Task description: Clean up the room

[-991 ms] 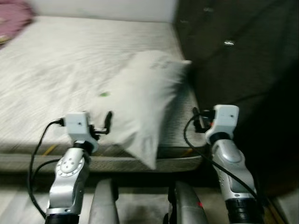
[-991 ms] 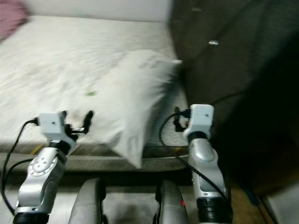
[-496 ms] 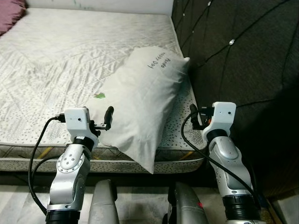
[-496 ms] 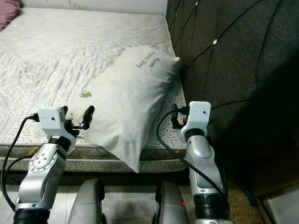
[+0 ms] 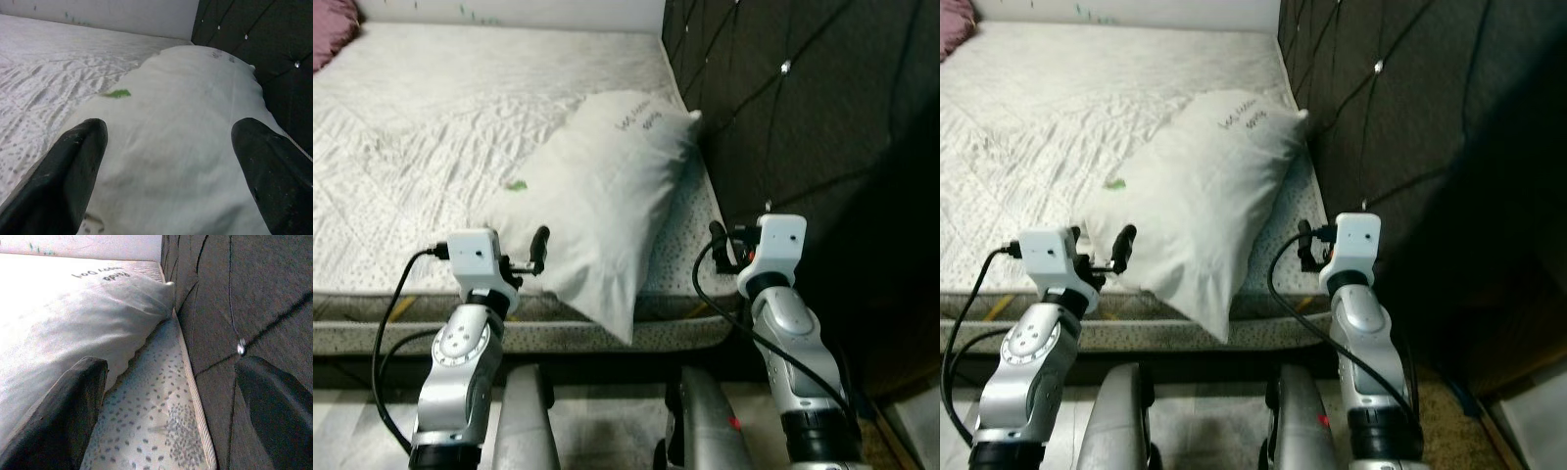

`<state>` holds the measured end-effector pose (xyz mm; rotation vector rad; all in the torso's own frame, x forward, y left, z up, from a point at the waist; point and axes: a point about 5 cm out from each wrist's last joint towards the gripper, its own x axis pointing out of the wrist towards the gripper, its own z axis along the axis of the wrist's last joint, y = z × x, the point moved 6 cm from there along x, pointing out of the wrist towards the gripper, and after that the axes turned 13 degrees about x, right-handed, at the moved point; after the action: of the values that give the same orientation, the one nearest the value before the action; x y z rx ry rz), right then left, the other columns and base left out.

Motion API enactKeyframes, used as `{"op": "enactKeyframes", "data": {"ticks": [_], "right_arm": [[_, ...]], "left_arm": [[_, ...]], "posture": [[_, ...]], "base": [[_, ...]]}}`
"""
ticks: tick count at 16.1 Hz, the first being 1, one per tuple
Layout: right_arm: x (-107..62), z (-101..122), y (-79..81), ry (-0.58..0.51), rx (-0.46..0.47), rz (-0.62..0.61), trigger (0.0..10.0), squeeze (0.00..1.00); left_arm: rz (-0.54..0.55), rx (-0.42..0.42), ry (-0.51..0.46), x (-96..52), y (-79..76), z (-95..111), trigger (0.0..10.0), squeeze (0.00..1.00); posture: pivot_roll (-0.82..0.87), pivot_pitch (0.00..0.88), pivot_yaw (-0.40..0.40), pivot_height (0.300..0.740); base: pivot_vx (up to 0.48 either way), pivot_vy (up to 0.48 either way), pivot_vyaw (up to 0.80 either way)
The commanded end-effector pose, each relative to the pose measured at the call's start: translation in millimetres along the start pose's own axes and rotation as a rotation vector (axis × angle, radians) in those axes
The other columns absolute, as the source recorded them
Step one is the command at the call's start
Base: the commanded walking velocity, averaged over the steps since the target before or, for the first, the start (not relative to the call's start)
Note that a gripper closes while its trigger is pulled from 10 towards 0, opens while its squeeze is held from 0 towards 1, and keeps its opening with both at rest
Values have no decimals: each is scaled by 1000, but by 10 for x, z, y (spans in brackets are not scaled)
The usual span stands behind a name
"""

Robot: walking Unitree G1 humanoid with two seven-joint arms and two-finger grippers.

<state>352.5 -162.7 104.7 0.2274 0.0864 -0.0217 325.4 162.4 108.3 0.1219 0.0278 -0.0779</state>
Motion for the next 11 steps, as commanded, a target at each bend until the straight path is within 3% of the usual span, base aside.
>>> {"op": "enactKeyframes", "data": {"ticks": [1, 3, 5, 10, 11], "right_arm": [[5, -44, -11, 23, -1, 1, 10000, 0], [11, -54, -7, 29, -5, 4, 10000, 0], [15, -62, -9, 35, -9, 10, 10000, 0], [29, -66, 18, 39, 0, 32, 10000, 0], [36, -62, 32, 38, -1, 40, 10000, 0]], "left_arm": [[8, 12, -4, -4, 17, 25, 10000, 0], [33, 12, 14, -13, 55, -16, 10000, 0], [99, -30, 92, -78, 210, -214, 10000, 0], [67, -22, 83, -124, 208, -214, 10000, 0], [60, -27, 72, -116, 191, -187, 10000, 0]], "posture": [[19, 0, -33, 551], [18, 0, -34, 551], [18, 0, -39, 551], [28, 0, -45, 551], [28, 0, -46, 551]], "base": [[0, 0, 0], [0, 0, 0], [0, 0, 0], [0, 0, 0], [428, 0, 0]]}}
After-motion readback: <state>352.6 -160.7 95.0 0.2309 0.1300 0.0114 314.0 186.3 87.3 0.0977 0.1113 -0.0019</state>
